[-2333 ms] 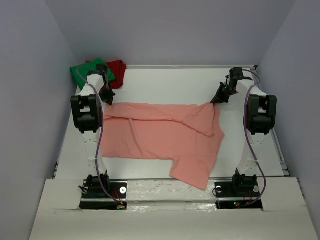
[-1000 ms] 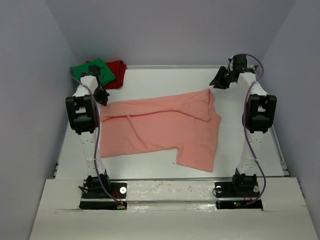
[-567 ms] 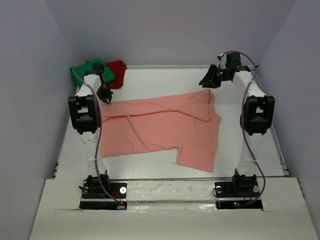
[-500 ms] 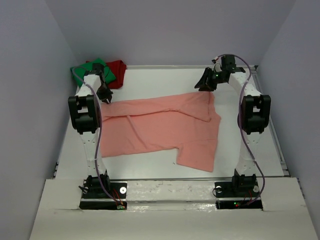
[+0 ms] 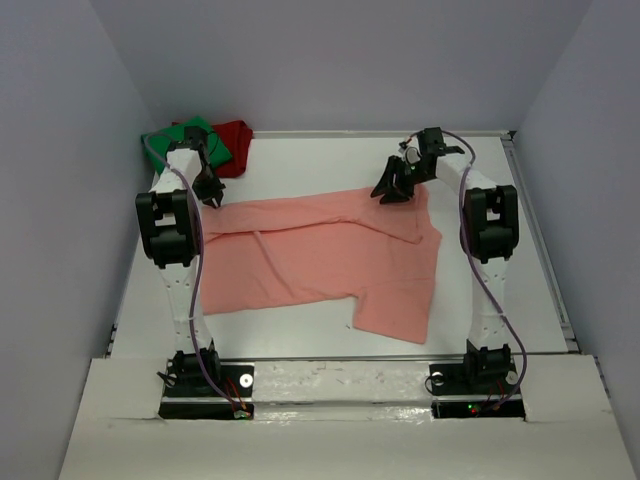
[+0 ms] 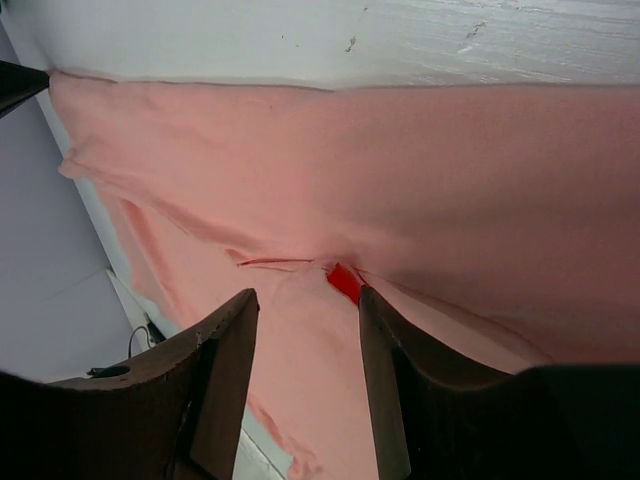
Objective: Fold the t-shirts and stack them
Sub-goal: Fold the flattened tshirt in 1/3 of the way
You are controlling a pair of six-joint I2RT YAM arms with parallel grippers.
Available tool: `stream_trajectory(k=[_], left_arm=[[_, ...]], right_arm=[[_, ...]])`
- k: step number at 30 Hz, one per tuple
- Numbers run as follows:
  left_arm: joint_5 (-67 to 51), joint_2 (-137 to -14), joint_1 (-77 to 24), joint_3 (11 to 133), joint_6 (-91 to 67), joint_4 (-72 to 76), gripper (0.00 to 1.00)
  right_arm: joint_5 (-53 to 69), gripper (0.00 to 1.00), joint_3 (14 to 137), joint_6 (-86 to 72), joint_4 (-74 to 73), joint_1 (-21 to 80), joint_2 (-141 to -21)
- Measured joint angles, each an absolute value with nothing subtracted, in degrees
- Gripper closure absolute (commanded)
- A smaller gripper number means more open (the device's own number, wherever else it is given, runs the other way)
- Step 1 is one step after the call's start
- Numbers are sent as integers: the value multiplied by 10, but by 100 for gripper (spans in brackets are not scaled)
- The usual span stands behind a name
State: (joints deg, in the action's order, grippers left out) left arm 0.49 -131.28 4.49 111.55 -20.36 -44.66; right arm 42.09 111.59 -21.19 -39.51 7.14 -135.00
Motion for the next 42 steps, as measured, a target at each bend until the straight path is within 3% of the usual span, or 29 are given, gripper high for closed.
stream_trajectory(k=[9,12,13,15,37,42], left_arm=[[5,-1313,45,1118,-200,-455,78],[5,-1313,45,1118,-199,-456,78],[5,-1313,45,1118,-199,-457,78],[5,-1313,45,1118,-199,-458,78],[5,-1313,45,1118,-199,-460,79],[3,-1313,45,1118,-199,-460,79]], right_arm=[[435,51,1092,-218,-383,90,-1369],[435,76,1091,-220,-378,95,-1370],[435,93,1090,-219,-375,98,-1371],[436,100,1089,-222,-373,102,-1374],[466,100,998,-227,-381,106,-1312],[488,95,975,-227,-387,107,-1295]])
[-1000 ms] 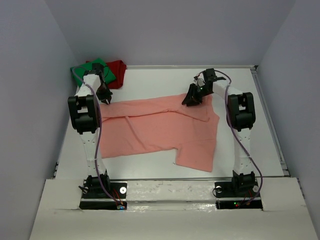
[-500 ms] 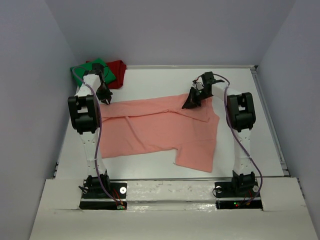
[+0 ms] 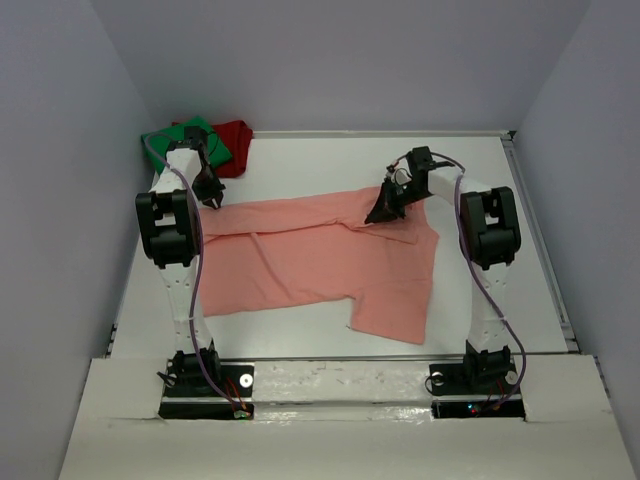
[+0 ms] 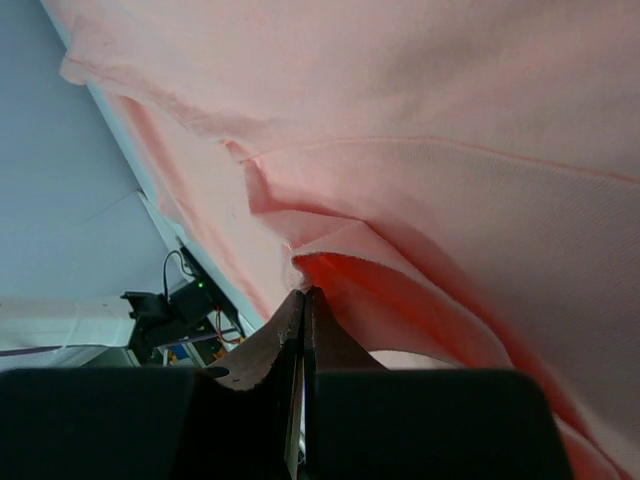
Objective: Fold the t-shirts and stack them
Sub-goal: Fold the flattened tshirt in 1/3 of the way
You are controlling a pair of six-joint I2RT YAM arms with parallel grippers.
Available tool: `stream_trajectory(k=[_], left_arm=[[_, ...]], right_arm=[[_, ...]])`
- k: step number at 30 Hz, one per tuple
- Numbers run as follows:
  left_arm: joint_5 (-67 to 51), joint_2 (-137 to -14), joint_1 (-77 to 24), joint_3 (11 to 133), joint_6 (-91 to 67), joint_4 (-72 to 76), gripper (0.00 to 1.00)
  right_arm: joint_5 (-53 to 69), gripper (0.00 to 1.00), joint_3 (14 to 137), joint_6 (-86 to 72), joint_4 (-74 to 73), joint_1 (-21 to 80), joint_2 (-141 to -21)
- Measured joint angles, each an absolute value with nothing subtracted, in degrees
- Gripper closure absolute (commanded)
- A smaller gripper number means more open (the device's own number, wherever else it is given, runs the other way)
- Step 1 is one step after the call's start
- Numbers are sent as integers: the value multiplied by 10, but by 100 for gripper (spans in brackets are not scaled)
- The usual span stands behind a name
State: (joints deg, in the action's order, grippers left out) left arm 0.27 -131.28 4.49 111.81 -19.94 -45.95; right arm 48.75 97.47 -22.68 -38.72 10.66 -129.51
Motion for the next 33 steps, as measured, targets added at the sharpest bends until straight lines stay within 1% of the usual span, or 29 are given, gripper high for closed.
stream_trajectory(k=[9,11,13,14,17,27,33], left_arm=[[-8,-1313,45,1118,-199,-459,79],[-10,-1313,45,1118,-199,-459,78],[-11,-1313,45,1118,-200,-459,79],[-11,-1313,45,1118,-199,-460,79],[-12,-1313,45,1118,-200,-460,79],[-15,-1313,45,1118,-200,-459,79],[-19,-1314,45,1119,-200,-460,79]], right_arm=[[505,86,936,-227,-397,107,-1284],[507,71,927,-227,-402,108,-1280],[509,58,920,-225,-404,109,-1275],[510,55,916,-224,-406,110,-1272],[511,53,903,-225,-411,112,-1255],[533,52,860,-222,-440,120,-1188],[486,53,856,-206,-444,125,-1123]])
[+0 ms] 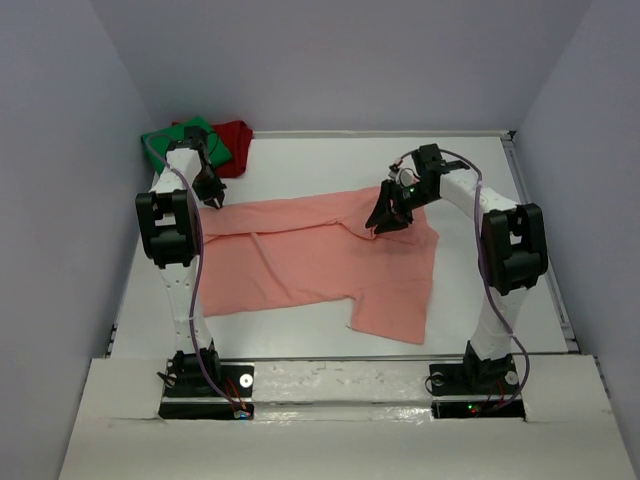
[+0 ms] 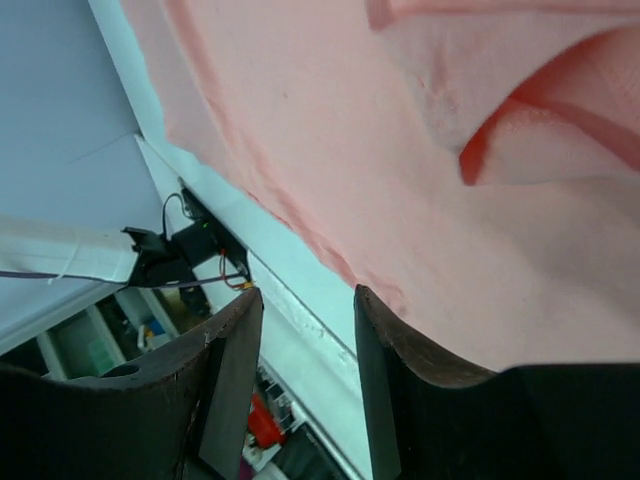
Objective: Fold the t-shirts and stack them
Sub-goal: Fold the flattened tshirt in 1/3 of the way
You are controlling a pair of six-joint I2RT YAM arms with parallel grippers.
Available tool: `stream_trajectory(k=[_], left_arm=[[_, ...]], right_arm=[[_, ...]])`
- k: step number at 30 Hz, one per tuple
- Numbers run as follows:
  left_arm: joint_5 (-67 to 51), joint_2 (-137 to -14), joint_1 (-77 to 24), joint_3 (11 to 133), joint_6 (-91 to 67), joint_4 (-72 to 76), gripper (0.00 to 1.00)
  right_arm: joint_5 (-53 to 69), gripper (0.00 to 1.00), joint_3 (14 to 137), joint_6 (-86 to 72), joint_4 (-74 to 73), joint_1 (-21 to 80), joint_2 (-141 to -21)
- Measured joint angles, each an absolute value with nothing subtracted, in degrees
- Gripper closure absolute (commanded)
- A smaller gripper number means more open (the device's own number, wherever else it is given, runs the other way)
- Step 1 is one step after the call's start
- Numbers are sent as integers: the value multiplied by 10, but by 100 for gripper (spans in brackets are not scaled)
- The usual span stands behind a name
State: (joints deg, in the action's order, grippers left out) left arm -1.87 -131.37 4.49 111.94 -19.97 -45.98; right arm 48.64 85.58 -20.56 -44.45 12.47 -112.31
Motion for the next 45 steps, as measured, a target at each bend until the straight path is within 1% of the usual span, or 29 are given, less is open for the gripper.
stream_trajectory(k=[4,9,11,15,18,20,23,26,30,33,37,40,45], left_arm=[[-19,-1316,45,1127,-199,-461,79],[-24,-1316,40,1128,-199,-470,79],[-16,-1314,29,1131,-198,-483,76],[-6,-1268,-29,1115,-198,-490,75],[-7,-1185,-123,1086,-201,-484,75],[-10,-1151,-176,1077,-208,-479,75],[-19,-1136,-250,1079,-223,-470,75],[-32,-1161,-305,1093,-241,-466,75],[-45,-1214,-331,1104,-257,-458,75],[-51,-1253,-333,1107,-263,-457,75],[-54,-1305,-330,1134,-265,-455,75],[-56,-1340,-329,1175,-265,-454,75],[-55,-1388,-326,1261,-265,-454,75]], right_arm=[[440,53,900,-174,-432,125,-1126],[358,53,910,-117,-382,127,-1125],[335,53,907,-103,-366,128,-1125],[296,54,890,-87,-334,128,-1120],[281,53,880,-85,-316,129,-1120],[275,54,873,-86,-304,130,-1120],[272,53,866,-87,-297,135,-1120],[269,53,863,-90,-292,142,-1118],[267,53,851,-96,-287,146,-1105],[267,53,838,-104,-283,147,-1087],[268,53,789,-117,-270,149,-1035],[270,52,748,-125,-265,156,-992],[274,52,719,-135,-257,175,-975]])
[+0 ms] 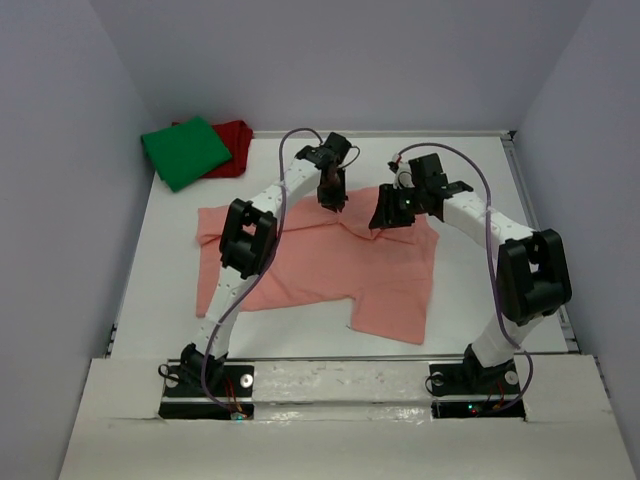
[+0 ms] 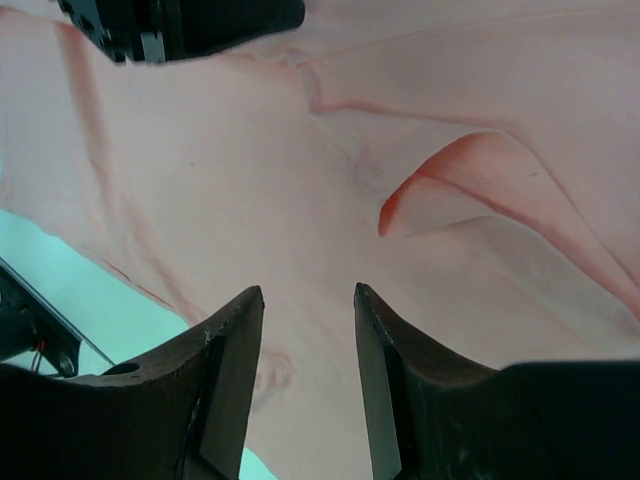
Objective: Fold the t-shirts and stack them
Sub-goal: Fold the flattened tshirt in 1/3 of the way
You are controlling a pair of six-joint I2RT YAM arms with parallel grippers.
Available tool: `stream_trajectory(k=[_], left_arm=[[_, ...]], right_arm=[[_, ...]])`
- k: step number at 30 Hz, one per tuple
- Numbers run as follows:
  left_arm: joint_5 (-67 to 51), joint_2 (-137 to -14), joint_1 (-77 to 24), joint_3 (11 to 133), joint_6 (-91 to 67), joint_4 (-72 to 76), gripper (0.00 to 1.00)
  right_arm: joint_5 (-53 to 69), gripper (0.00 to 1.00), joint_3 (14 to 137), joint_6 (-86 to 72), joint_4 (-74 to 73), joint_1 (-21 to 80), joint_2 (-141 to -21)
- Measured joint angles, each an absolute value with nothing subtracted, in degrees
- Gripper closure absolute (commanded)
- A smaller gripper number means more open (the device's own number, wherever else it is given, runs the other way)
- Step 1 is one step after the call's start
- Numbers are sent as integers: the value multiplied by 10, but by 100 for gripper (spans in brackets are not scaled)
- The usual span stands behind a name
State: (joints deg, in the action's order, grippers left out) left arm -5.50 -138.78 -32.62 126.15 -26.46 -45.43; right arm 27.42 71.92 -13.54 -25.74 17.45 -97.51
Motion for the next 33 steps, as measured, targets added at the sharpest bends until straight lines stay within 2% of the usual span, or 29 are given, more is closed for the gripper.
stream_trajectory(k=[4,16,33], left_arm=[[-55,-1397,-326,1296,-264,-454,74],[-60,-1426,-326,1288,-261,-452,74],[-66,-1429,-313,1288,-260,-457,74]], right_arm=[[274,53,705,-141,-254,188,-976],[270,52,710,-152,-239,200,-1028],[243,57,799,-132,-224,200,-1111]])
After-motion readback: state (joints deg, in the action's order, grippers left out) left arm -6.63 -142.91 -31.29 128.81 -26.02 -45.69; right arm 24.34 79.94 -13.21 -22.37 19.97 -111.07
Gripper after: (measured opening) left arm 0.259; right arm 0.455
